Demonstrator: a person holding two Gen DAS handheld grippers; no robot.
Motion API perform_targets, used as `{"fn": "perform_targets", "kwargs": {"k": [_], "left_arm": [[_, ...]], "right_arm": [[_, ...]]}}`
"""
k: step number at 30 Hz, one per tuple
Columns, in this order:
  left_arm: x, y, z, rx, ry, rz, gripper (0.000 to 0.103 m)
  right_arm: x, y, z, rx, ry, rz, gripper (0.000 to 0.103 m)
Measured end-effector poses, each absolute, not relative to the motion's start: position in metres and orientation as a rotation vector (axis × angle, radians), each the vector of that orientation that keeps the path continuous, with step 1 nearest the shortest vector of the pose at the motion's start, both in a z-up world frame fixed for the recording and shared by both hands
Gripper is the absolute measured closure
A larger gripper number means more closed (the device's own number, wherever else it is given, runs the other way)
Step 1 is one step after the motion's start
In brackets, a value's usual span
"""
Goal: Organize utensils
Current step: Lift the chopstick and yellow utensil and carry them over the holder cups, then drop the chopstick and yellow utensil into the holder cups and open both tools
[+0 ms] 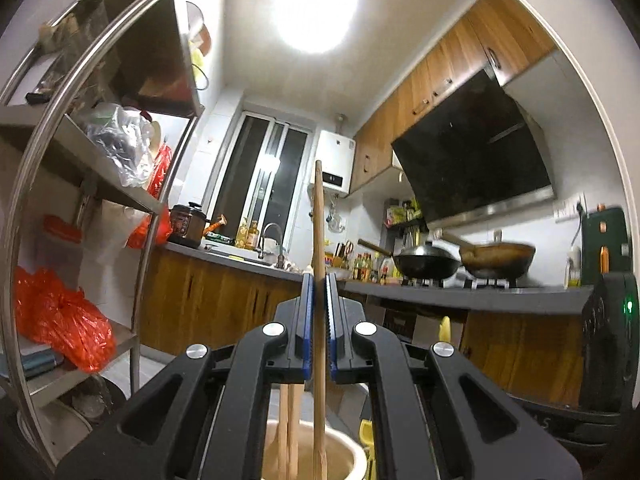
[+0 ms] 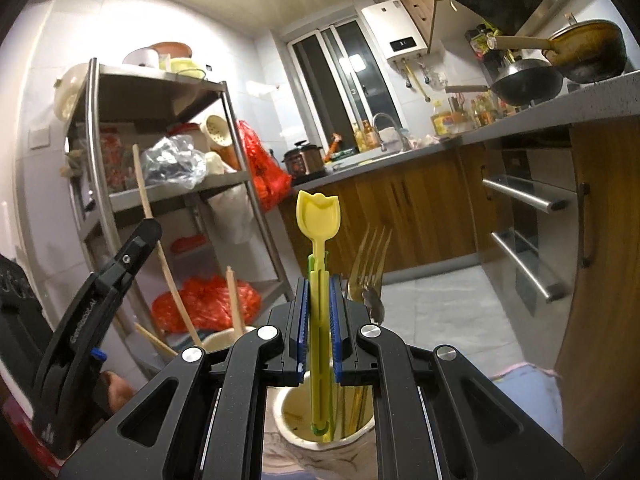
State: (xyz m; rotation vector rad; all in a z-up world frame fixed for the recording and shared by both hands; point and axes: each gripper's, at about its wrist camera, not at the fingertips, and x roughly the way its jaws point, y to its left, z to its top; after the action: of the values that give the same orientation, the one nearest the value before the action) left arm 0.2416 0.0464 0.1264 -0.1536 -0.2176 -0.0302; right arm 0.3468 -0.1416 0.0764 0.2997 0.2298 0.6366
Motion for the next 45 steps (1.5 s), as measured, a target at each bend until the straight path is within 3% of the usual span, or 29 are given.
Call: {"fn": "perform_targets", "kwargs": {"k": [13,26,28,30,32,39,43,45], "left_arm": [[0.242,0.024,0.104,0.035,-0.104,0.034,0.097],[0.242,0.028,0.109,0.041,-0.059,0.029,0.095],[0.241,0.028,0.110,0.036,-0.060,0.028,0.091],[0.237,0.029,0.112,0.031,-0.065,0.030,0.072],[0.231,0.030,0.116,0.024,-0.088,0.036,0.056],[0.219,0.037,0.124,0.004,-0.080,0.024,0.053],[0.211,0.047,0.127,-0.030,-0.057,0.023,0.048],[0.206,0.052,0.129,-0.051,-0.041,0.022,0.041]], "right_arm": [[0.352,-0.119,0.044,0.176,0.324,0.609,0.092],[0.354,-0.115,0.035,0.156,0.379,0.598,0.092],[0.355,-0.116,0.035,0.157,0.384,0.593,0.090],[0.355,-0.118,0.036,0.162,0.381,0.593,0.084],[0.353,-0.120,0.036,0.165,0.371,0.593,0.071],[0.344,-0.126,0.042,0.158,0.344,0.593,0.067],[0.336,-0.134,0.046,0.157,0.320,0.584,0.050],[0.333,-0.138,0.046,0.157,0.316,0.579,0.047]]}}
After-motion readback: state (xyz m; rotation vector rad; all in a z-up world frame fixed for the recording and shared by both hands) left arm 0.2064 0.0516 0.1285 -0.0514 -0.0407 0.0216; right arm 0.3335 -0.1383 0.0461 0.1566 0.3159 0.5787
